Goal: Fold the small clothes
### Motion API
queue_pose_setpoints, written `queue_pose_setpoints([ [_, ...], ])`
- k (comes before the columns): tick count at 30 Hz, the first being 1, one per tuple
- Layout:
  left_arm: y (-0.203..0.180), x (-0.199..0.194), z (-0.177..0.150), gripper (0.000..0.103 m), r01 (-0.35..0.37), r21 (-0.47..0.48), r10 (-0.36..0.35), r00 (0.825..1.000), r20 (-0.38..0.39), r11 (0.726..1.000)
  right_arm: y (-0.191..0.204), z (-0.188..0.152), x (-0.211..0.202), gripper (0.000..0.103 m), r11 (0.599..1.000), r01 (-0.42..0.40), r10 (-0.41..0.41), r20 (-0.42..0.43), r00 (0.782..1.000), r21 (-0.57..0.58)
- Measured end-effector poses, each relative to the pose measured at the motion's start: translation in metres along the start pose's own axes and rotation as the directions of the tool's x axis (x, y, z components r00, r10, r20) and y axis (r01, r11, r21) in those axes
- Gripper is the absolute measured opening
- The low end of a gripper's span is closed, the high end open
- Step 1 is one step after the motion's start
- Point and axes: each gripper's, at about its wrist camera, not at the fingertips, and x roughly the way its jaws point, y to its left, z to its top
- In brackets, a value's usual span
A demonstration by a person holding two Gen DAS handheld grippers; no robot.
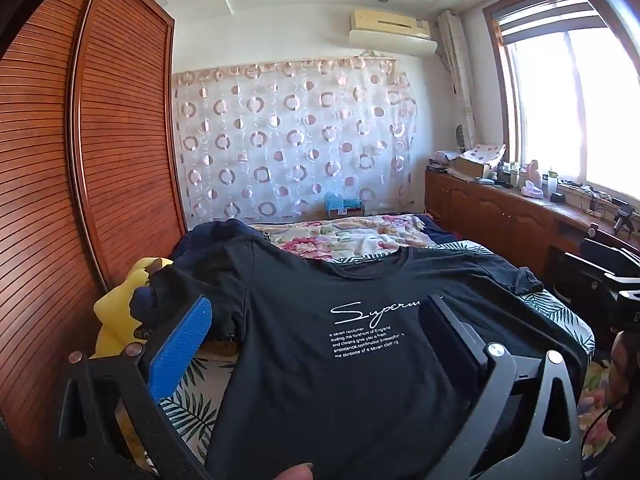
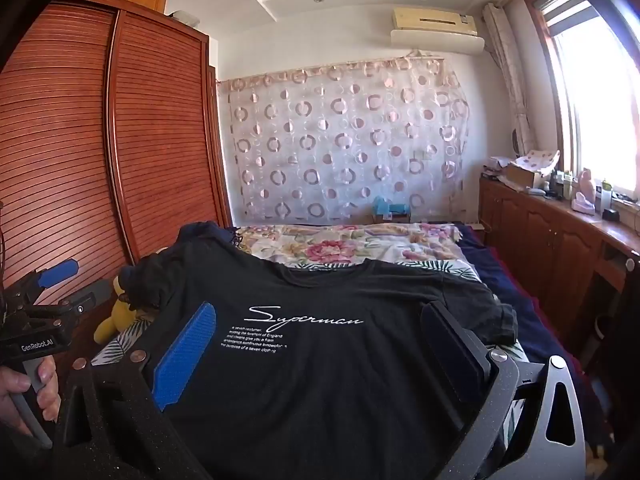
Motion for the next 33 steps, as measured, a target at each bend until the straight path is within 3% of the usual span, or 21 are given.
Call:
queue_pose_setpoints([
  [33, 0.0000, 0.0005, 0.0001, 0.103, 0.006, -0.014, -0.006, 1.000, -0.011, 1.000, 0.0012, 0.0012, -0.0017, 0.102, 1.000, 0.000, 0.000, -0.005, 1.000, -0.004],
])
